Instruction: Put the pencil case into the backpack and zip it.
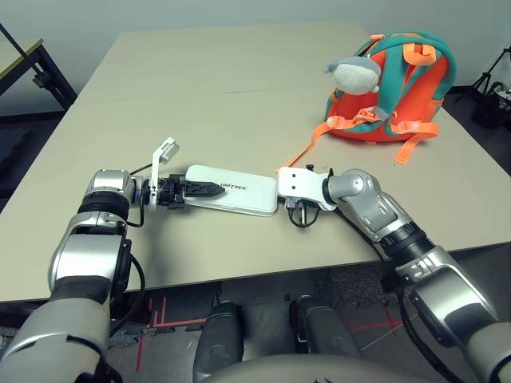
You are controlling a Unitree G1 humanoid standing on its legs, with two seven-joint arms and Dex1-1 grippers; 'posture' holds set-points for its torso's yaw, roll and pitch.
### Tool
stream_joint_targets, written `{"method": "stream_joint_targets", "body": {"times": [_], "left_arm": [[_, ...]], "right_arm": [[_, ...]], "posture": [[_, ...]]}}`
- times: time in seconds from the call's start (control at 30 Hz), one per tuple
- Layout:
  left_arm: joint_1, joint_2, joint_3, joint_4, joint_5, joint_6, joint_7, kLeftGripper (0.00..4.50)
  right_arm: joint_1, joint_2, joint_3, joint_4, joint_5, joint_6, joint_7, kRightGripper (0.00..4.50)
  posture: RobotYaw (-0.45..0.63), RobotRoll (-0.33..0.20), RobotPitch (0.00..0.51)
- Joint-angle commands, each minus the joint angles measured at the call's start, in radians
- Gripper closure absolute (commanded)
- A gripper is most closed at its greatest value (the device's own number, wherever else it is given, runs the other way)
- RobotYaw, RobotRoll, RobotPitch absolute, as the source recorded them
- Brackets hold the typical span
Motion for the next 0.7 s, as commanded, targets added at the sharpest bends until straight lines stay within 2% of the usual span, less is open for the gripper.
{"method": "stream_joint_targets", "body": {"times": [0.03, 0.13, 0.17, 0.4, 0.6, 0.7], "left_arm": [[0.021, -0.026, 0.005, 0.012, -0.008, -0.005, 0.024, 0.17], [0.013, -0.03, 0.027, 0.027, -0.013, 0.003, 0.05, 0.95], [0.012, -0.03, 0.031, 0.028, -0.015, 0.006, 0.05, 1.05], [0.01, -0.025, 0.066, 0.025, -0.028, -0.01, 0.076, 1.08], [0.006, -0.033, 0.133, -0.005, -0.067, -0.083, 0.159, 1.16], [0.002, -0.037, 0.161, -0.03, -0.088, -0.09, 0.184, 1.16]], "right_arm": [[-0.012, 0.02, 0.014, -0.01, 0.026, -0.033, 0.001, 4.49], [0.004, 0.007, 0.013, -0.016, 0.026, -0.042, 0.001, 4.5], [0.008, 0.0, 0.009, -0.017, 0.028, -0.043, 0.001, 4.5], [0.043, -0.081, -0.05, -0.02, 0.055, -0.029, -0.016, 4.5], [0.093, -0.18, -0.169, -0.016, 0.129, 0.02, -0.049, 4.5], [0.106, -0.21, -0.26, -0.051, 0.199, 0.076, -0.065, 3.87]], "posture": [[-0.14, 0.0, 0.074], [-0.14, 0.0, 0.073], [-0.14, 0.0, 0.073], [-0.14, 0.0, 0.07], [-0.14, 0.0, 0.07], [-0.14, 0.0, 0.07]]}}
